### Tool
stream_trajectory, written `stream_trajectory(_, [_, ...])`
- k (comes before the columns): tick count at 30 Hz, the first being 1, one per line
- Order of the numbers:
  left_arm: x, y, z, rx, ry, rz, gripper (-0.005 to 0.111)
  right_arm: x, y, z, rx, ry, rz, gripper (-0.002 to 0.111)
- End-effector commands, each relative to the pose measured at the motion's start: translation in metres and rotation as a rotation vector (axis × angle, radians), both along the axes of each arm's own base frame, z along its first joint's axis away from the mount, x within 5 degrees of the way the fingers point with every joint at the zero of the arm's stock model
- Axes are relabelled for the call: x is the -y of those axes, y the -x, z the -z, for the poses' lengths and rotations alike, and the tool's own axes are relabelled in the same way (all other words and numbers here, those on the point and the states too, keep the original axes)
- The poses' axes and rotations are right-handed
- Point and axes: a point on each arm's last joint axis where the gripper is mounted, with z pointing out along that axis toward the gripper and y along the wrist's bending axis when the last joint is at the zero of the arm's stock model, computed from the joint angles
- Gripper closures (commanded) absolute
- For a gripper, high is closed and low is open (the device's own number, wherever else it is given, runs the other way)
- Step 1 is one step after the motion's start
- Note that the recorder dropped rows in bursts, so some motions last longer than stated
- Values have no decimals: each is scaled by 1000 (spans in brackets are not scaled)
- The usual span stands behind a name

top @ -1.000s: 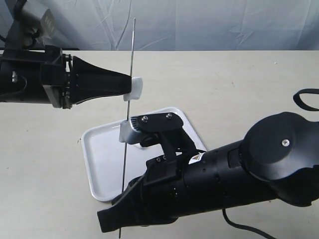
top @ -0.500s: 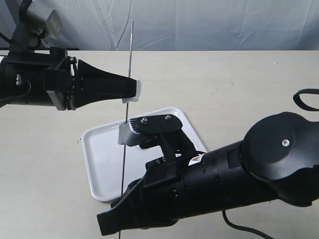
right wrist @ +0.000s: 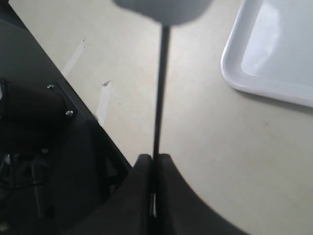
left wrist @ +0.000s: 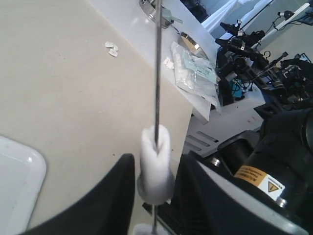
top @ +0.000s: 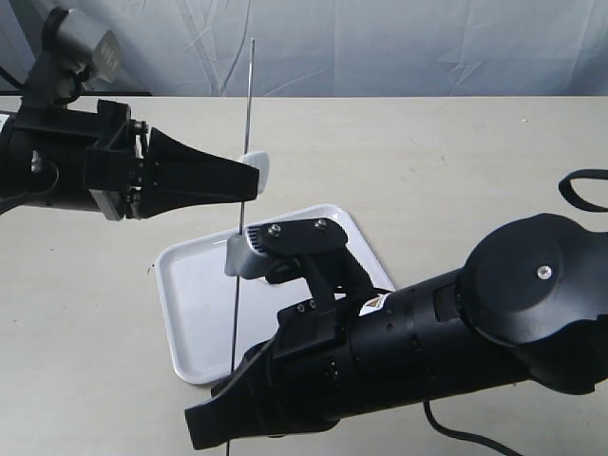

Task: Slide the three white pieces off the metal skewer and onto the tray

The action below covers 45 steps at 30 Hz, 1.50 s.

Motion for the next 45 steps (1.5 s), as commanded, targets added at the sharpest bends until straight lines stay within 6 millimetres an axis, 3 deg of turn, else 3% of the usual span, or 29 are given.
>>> stream_trajectory(1, [-8,-3,0,-2,-5,-28,76,0,-1,1,0,2,0,109])
stream_trajectory(29, [-12,-1,-8,11,13,-51,76,0,-3,1,8,1,13,109])
stream_trajectory(41, [-12,-1,-8,11,13,-51,106,0,-2,0,8,0,14,109])
stream_trajectory(45, [-12,-1,-8,11,13,-51,107,0,-2,0,8,0,14,109])
